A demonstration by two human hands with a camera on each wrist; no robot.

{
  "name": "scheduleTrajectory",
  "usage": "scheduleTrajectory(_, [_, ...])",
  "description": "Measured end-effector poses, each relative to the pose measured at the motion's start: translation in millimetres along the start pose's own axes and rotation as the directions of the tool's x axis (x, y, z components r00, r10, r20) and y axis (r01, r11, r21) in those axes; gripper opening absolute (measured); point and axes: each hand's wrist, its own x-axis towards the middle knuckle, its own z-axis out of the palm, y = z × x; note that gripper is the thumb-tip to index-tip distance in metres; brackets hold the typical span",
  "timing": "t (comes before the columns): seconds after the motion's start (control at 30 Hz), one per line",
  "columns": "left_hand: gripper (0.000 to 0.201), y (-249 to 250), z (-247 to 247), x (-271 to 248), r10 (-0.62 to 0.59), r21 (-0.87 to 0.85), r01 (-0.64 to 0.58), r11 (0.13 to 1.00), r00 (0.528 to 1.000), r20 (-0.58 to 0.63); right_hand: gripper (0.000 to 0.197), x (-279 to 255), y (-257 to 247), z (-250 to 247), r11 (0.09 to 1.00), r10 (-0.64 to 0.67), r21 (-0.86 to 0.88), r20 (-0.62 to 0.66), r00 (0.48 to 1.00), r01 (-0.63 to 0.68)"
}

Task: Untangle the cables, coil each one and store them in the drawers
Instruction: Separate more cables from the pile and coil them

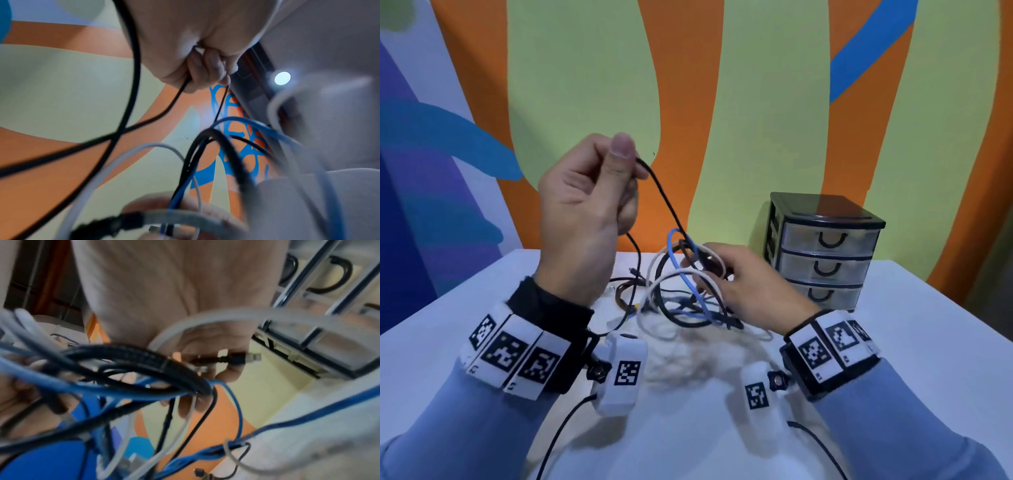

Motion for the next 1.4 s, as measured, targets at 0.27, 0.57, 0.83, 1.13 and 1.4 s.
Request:
scheduleTrajectory(0.27, [0.029,-16.9,-21.8,8.8,-0.177,0.353,0.216,0.910,0.974,-0.140,0.021,-1.0,16.0,-13.3,0.989,0.119,-0.034,-0.378,0.918,-0.143])
scheduleTrajectory(0.57, [0.029,-23.4,-10.5,-5.4,-0.372,0.605,0.186,0.774,0.907,0.196,0.019,2.2,21.2,-6.6,0.992,0.125,0.032,-0.393,0.911,-0.122])
scheduleTrajectory(0.83, [0.019,-36.8,-7.0,-13.7,-0.638,0.672,0.301,0.677,0.695,0.332,0.017,-0.2,11.2,-3.2,0.998,-0.044,-0.050,-0.382,0.923,0.027])
scheduleTrajectory(1.13, [0.018,-37.7,-5.6,-11.0,-0.361,0.490,0.219,0.844,0.906,0.219,0.026,1.5,18.8,-1.2,0.988,0.051,-0.119,-0.340,0.939,-0.097])
scheduleTrajectory(1.4, [0.016,-27.5,5.2,-13.0,-0.077,0.435,0.060,0.898,0.997,0.022,0.017,1.9,15.4,-3.8,0.957,0.087,-0.229,-0.362,0.928,-0.179])
